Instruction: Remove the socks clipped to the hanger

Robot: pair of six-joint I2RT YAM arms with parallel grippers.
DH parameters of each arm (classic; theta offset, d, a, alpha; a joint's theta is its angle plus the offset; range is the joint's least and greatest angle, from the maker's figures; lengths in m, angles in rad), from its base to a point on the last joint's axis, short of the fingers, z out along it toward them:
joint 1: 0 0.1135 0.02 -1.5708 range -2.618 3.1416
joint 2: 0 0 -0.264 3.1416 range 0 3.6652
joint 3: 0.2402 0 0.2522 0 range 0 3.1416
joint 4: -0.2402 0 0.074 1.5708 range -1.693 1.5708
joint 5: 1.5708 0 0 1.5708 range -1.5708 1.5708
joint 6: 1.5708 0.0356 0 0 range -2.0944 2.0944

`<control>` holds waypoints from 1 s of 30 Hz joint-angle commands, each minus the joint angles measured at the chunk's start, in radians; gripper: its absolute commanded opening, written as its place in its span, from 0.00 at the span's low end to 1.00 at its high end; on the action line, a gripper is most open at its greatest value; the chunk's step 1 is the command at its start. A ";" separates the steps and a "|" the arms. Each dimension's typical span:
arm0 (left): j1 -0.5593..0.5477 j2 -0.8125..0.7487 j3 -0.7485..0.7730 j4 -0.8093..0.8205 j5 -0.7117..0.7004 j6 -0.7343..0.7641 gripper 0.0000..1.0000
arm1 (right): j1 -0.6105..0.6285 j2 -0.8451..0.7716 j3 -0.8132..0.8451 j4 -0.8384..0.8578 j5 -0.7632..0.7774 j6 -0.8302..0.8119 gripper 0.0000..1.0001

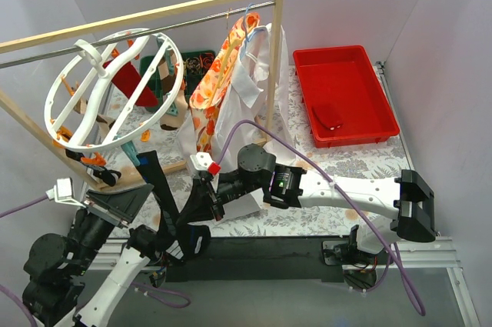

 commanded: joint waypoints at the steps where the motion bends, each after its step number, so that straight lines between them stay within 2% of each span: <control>1: -0.002 0.000 -0.057 0.062 0.142 -0.028 0.55 | 0.000 0.000 0.071 0.026 -0.051 0.031 0.01; 7: -0.002 0.039 -0.048 0.087 0.196 -0.002 0.55 | 0.000 0.013 0.093 0.025 -0.060 0.040 0.01; 10: -0.002 0.044 -0.043 0.113 0.212 0.003 0.51 | 0.000 0.022 0.094 0.025 -0.061 0.045 0.01; 13: -0.002 0.041 -0.043 0.134 0.215 0.001 0.42 | 0.000 0.037 0.102 0.025 -0.068 0.052 0.01; 18: -0.002 0.041 -0.031 0.119 0.198 0.000 0.18 | 0.000 0.054 0.113 0.023 -0.072 0.061 0.02; 20: -0.002 0.041 -0.028 0.114 0.192 0.000 0.14 | 0.000 0.054 0.113 0.023 -0.072 0.068 0.03; 21: -0.002 0.041 -0.027 0.111 0.190 0.003 0.07 | 0.000 0.054 0.113 0.020 -0.072 0.069 0.04; 24: -0.002 0.052 -0.013 0.093 0.187 0.013 0.00 | 0.000 0.049 0.117 -0.014 -0.031 0.062 0.16; 25: -0.002 0.056 0.001 0.084 0.185 0.025 0.00 | 0.000 0.046 0.125 -0.032 -0.003 0.054 0.32; 27: -0.002 0.078 0.021 0.050 0.179 0.041 0.00 | -0.001 0.037 0.146 -0.116 0.058 0.026 0.49; 28: -0.002 0.084 0.030 0.036 0.179 0.058 0.00 | -0.003 0.036 0.175 -0.150 0.131 0.022 0.65; 30: -0.002 0.104 0.055 0.004 0.181 0.073 0.00 | -0.009 0.040 0.211 -0.223 0.181 0.016 0.71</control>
